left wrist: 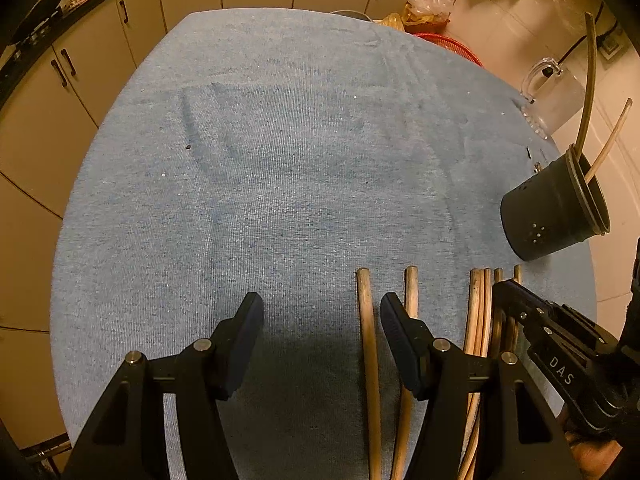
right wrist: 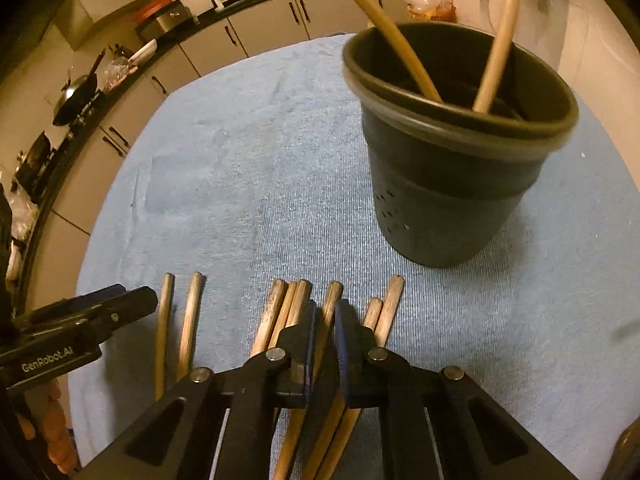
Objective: Organize utensils
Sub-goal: 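Grasp another chopstick from the row with the right tool while the left tool grasps one, then lift both chopsticks and carry them over the grey holder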
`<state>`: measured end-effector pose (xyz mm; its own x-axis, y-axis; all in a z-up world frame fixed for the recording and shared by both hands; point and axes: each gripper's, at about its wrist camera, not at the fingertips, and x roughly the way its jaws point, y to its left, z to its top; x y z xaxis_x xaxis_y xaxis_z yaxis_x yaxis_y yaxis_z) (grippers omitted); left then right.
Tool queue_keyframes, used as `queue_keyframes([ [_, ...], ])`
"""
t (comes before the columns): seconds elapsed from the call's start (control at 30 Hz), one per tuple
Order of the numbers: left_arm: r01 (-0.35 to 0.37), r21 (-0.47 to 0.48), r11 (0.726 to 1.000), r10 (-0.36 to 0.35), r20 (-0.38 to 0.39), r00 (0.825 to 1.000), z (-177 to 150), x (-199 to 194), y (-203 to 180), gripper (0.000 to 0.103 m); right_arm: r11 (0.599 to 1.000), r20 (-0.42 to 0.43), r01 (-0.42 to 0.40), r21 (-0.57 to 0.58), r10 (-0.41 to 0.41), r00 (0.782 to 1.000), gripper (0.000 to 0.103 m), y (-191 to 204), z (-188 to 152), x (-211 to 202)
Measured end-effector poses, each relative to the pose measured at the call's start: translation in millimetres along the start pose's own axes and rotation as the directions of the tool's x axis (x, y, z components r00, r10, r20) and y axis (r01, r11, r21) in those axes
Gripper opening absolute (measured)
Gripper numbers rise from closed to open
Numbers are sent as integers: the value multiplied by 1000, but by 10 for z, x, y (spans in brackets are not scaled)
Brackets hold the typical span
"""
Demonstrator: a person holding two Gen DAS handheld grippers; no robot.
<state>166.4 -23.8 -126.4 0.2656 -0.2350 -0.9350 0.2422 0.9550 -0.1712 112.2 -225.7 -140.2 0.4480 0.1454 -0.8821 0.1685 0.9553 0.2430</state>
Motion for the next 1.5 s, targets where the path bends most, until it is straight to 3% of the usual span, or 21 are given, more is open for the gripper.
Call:
queue_keyframes([
  [0.2,1,17,1000,-1,-3,1000,46,67,-65,62,1000,-23,4,-3,-4,1000,9,35,10,-65],
  [0.37,-40,53,998,40,-7,999,109,126,-196,54,1000,19,-28,-3,28,999,9,63,28,-307],
  [0.53,-24,23,999,23,26,999,178,72,-269,50,999,59,-51,17,50,997,9,13,17,-555],
  [0.67,-30,64,998,29,21,999,217,85,-395,30,998,78,-58,23,56,995,9,-81,-40,-733],
  [0.93,18,94,995,-19,11,1000,167,101,-661,29,997,102,-68,31,65,993,9,-132,-91,-960],
  [1.1,14,121,993,-11,-28,1000,135,246,-802,28,997,113,-64,30,60,992,9,-136,-120,-1034],
  [1.13,13,130,991,-9,-34,999,116,272,-839,25,998,119,-63,29,59,991,9,-141,-124,-1062],
  [1.17,12,141,990,-6,-41,999,98,306,-884,13,998,123,-62,29,58,991,9,-155,-126,-1086],
  [1.23,4,169,986,0,-27,1000,71,336,-941,7,998,134,-61,30,56,989,9,-174,-136,-1142],
  [1.5,112,141,984,-119,43,992,21,15,-996,7,997,175,-69,23,64,982,9,-193,-144,-1378],
])
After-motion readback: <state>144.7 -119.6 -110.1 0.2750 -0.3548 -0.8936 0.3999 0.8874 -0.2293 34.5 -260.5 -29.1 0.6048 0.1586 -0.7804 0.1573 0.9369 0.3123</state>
